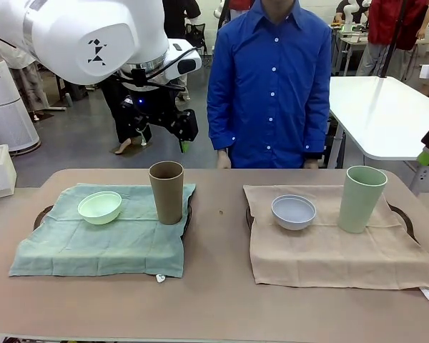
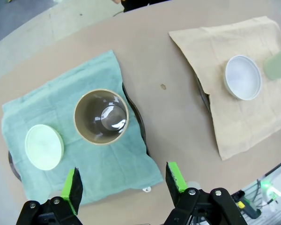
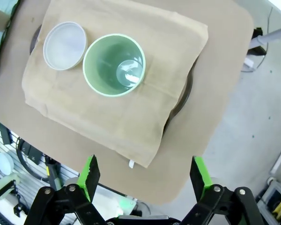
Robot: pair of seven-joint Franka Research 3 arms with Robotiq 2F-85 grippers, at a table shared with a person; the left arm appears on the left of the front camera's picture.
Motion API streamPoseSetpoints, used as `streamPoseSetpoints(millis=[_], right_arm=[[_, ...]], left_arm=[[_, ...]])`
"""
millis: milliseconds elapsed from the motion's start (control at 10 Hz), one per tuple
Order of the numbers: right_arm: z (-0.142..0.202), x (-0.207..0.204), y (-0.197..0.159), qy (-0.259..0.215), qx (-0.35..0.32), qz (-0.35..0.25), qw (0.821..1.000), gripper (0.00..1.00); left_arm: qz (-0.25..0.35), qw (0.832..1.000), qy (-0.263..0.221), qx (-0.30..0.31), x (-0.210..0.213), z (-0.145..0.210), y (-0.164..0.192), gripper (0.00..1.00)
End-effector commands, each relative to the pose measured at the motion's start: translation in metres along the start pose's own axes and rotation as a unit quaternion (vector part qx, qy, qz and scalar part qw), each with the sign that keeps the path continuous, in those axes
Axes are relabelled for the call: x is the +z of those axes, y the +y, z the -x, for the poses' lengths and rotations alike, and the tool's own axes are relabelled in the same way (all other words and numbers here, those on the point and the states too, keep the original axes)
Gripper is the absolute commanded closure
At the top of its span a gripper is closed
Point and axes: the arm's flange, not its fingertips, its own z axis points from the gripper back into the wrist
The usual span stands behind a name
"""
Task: Set up a tray with a mat and arrange the tableware.
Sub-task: Place the Picnic Bowl and Reusable plastic cup back onto the Handle tray in front of the human's position.
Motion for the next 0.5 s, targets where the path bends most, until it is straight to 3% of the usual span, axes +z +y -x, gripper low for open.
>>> streamPoseSetpoints(millis=[0, 400], right_arm=[[-0.003, 0.001, -0.003, -0.005, 0.007, -0.002, 1.000, 0.00], [0.022, 0.007, -0.024, -0.015, -0.012, -0.022, 1.000, 0.00]], left_arm=[[0.000, 1.000, 0.000, 0.000, 0.000, 0.000, 0.000, 0.07], [0.169, 0.986, -0.005, -0.009, 0.004, 0.027, 0.078, 0.07]])
